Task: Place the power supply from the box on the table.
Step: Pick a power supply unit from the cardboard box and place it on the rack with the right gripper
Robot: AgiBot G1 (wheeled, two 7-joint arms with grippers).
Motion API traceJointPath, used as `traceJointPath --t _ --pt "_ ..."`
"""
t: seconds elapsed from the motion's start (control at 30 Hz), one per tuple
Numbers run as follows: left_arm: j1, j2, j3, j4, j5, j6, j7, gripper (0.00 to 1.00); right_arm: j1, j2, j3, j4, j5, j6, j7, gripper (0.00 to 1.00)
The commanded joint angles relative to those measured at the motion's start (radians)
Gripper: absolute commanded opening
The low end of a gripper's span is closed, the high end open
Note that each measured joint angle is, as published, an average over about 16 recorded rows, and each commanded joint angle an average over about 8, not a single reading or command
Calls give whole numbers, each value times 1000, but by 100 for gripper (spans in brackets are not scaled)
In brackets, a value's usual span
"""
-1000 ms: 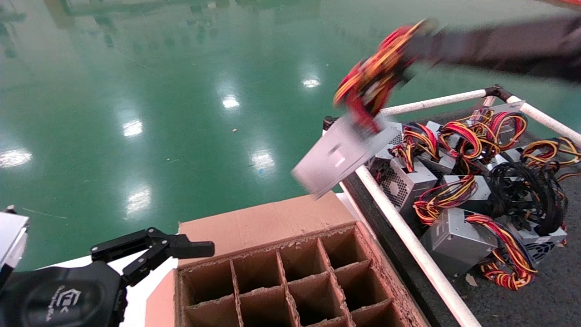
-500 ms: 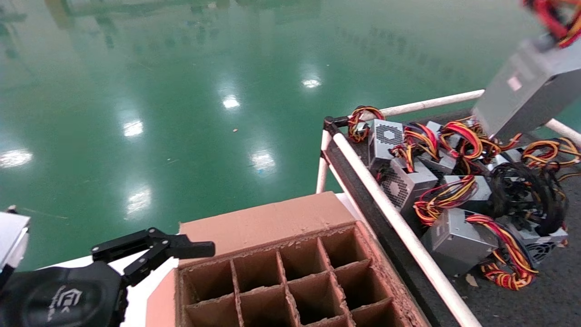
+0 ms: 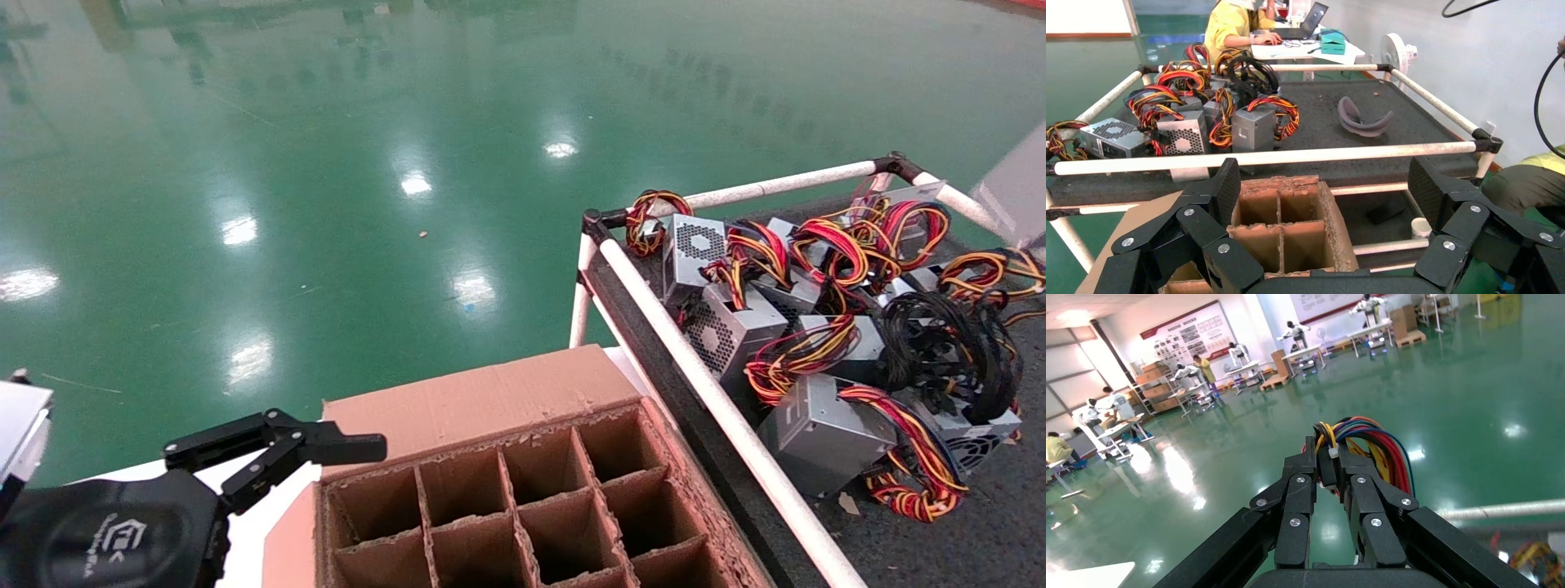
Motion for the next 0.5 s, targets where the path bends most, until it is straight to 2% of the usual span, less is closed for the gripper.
traceJointPath --t 0.03,0.3,0.5 --pt "0 0 0 0 0 0 0 100 2 22 -15 -2 20 -11 1 0" --pt "0 0 1 0 0 0 0 100 -78 181 -98 54 188 -8 -8 0" --pt "0 0 1 0 -1 0 0 100 -124 268 -145 29 249 -3 -50 0"
